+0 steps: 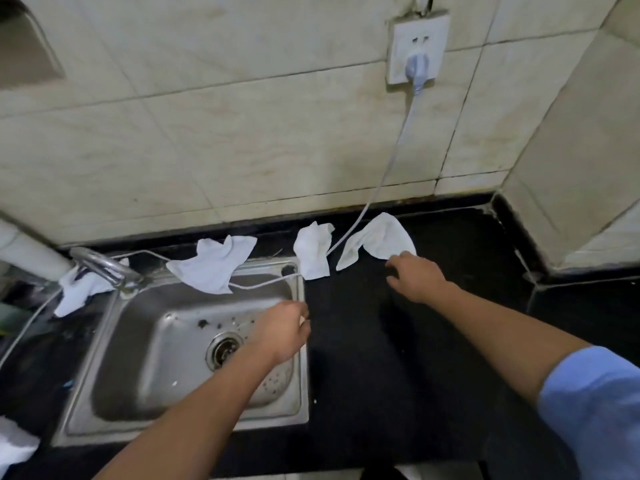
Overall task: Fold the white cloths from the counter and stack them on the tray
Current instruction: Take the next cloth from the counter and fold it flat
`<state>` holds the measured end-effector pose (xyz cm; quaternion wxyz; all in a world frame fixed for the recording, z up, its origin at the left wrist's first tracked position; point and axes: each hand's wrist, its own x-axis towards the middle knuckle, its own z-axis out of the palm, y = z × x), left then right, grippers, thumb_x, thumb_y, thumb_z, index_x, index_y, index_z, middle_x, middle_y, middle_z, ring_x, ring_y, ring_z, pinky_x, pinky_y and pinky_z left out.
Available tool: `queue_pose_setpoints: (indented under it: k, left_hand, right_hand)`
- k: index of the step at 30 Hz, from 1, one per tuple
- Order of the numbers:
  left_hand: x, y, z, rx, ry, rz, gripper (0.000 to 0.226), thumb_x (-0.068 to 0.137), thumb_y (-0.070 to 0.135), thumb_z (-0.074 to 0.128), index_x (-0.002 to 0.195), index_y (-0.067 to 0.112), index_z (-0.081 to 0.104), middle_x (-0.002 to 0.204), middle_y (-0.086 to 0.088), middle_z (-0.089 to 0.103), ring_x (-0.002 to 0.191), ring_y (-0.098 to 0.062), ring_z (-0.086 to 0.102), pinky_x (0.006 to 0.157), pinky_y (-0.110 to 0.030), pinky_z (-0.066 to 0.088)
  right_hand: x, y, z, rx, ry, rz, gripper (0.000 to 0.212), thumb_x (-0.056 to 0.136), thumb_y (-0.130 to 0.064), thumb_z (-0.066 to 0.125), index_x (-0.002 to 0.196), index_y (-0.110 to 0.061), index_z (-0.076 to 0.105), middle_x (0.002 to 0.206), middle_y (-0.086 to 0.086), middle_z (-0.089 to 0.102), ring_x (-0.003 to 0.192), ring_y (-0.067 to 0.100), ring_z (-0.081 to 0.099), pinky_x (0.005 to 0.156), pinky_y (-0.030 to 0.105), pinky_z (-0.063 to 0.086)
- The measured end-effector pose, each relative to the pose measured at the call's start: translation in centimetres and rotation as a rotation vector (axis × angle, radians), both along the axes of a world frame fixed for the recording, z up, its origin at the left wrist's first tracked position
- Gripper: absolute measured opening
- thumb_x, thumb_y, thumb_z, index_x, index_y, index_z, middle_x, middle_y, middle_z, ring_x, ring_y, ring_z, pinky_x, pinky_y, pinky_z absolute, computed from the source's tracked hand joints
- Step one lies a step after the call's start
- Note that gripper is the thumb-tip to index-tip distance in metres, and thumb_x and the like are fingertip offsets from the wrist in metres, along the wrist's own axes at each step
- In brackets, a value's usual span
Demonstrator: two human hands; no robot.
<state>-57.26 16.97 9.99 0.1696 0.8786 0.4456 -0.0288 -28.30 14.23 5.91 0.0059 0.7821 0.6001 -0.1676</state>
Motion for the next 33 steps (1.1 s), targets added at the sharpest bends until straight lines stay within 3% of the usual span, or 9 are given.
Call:
queue_pose_setpoints:
  k: [4,9,12,15,18,22,27,33]
  left_hand:
    - [0.6,1.6,-0.5,0.011,0.026,0.094,0.021,0.089,0.03,0.051,0.102,0.02,0.064,0.101,-0.002,0.068,0.093,-0.023,0.062,0.076,-0.032,0.048]
    - [0.6,2.9,-1.4,-0.033,0.061,0.189,0.025,0.092,0.034,0.051,0.109,0.021,0.063,0.107,0.002,0.067,0.096,-0.02,0.062,0.079,-0.031,0.047]
    - [0.2,3.4,-2.6,-0.051,0.087,0.206,0.025,0.092,0.036,0.05,0.111,0.023,0.062,0.106,0.004,0.068,0.095,-0.019,0.062,0.078,-0.031,0.048]
    - [-0.3,3.7,-4.0,-0.103,0.075,0.199,0.025,0.092,0.035,0.051,0.109,0.022,0.062,0.104,0.001,0.067,0.095,-0.019,0.061,0.079,-0.034,0.05]
    - [-0.4,4.1,-5.1,-0.127,0.064,0.162,0.023,0.091,0.035,0.051,0.106,0.022,0.062,0.101,0.0,0.068,0.092,-0.02,0.061,0.078,-0.035,0.051]
    - [0.3,5.2,-6.0,-0.139,0.019,0.095,0.023,0.091,0.034,0.052,0.107,0.021,0.063,0.098,0.0,0.068,0.091,-0.02,0.062,0.076,-0.031,0.049]
    - [0.8,6.0,-7.0,-0.17,-0.014,-0.015,0.019,0.091,0.03,0.052,0.103,0.02,0.064,0.095,-0.001,0.067,0.089,-0.02,0.062,0.075,-0.031,0.048]
    - [-0.1,4.8,-9.7,-0.24,0.033,-0.141,0.018,0.092,0.028,0.051,0.1,0.017,0.062,0.097,-0.004,0.066,0.088,-0.021,0.061,0.071,-0.032,0.047]
  right_hand:
    - [1.3,7.0,-2.7,-0.002,0.08,0.015,0.053,0.093,-0.03,0.051,0.142,-0.018,0.037,0.141,0.011,0.039,0.109,0.034,0.056,0.086,0.041,0.05]
    - [1.1,12.6,-6.5,-0.06,0.127,0.032,0.066,0.092,-0.026,0.051,0.15,-0.024,0.02,0.159,0.012,0.009,0.119,0.039,0.05,0.091,0.042,0.047]
    - [1.2,13.6,-8.8,-0.177,0.072,0.04,0.057,0.095,-0.024,0.049,0.148,-0.018,0.03,0.155,0.015,0.018,0.123,0.036,0.047,0.1,0.044,0.044]
    - [1.8,13.5,-9.7,-0.221,0.157,-0.025,0.051,0.096,-0.024,0.047,0.143,-0.006,0.039,0.149,0.018,0.035,0.127,0.033,0.046,0.105,0.041,0.04]
    - [2.3,12.0,-7.7,-0.03,0.215,-0.077,0.04,0.095,-0.03,0.047,0.12,-0.001,0.06,0.122,0.02,0.06,0.106,0.033,0.059,0.088,0.038,0.049]
    - [1.0,7.1,-3.6,0.137,0.187,-0.031,0.032,0.095,-0.039,0.05,0.095,-0.008,0.06,0.097,0.01,0.064,0.086,0.025,0.062,0.076,0.038,0.051]
    - [-3.1,-2.1,-3.9,0.046,0.13,0.078,0.025,0.092,-0.031,0.053,0.113,-0.017,0.056,0.112,0.001,0.058,0.098,0.019,0.057,0.073,0.024,0.035]
    - [-7.9,-10.3,-8.2,-0.229,0.222,0.089,0.031,0.085,-0.02,0.051,0.116,-0.02,0.058,0.125,0.0,0.047,0.113,0.022,0.047,0.081,0.034,0.044]
